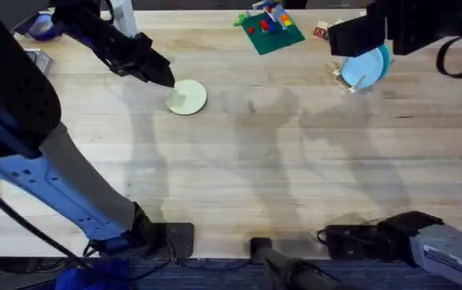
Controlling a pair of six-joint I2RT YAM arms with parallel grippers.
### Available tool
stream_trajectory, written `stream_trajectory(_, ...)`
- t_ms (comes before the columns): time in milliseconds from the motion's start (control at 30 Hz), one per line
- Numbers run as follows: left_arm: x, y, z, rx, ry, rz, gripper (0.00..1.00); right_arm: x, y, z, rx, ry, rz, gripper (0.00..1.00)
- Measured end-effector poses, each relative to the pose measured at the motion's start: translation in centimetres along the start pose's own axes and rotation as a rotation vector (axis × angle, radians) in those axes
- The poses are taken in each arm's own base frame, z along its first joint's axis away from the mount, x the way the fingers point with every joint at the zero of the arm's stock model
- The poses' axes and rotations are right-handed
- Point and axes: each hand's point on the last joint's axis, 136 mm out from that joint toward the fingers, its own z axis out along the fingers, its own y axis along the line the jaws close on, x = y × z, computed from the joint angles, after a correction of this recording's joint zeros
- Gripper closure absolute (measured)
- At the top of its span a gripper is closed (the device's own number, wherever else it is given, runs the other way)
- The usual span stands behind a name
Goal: Pick up the plates from the table one by one and place each into a slot on the dish rack.
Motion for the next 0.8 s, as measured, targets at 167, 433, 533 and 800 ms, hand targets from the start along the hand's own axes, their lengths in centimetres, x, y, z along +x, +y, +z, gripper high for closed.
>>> stream_trajectory(167,-0.2,1.0,0.5,0.022,-0.007,-0.010,0.959,0.0,0.0,0.0,0.000,0.000,0.000,0.007)
stream_trajectory(433,-0.5,2.3,1.2,0.030,-0.018,-0.019,0.959,0.0,0.0,0.0,0.000,0.000,0.000,0.007)
stream_trajectory(533,-0.5,2.6,1.8,0.042,-0.012,-0.024,0.959,0.0,0.0,0.0,0.000,0.000,0.000,0.007)
stream_trajectory(800,-0.8,4.2,3.6,0.054,-0.005,-0.029,0.959,0.0,0.0,0.0,0.000,0.000,0.000,0.007)
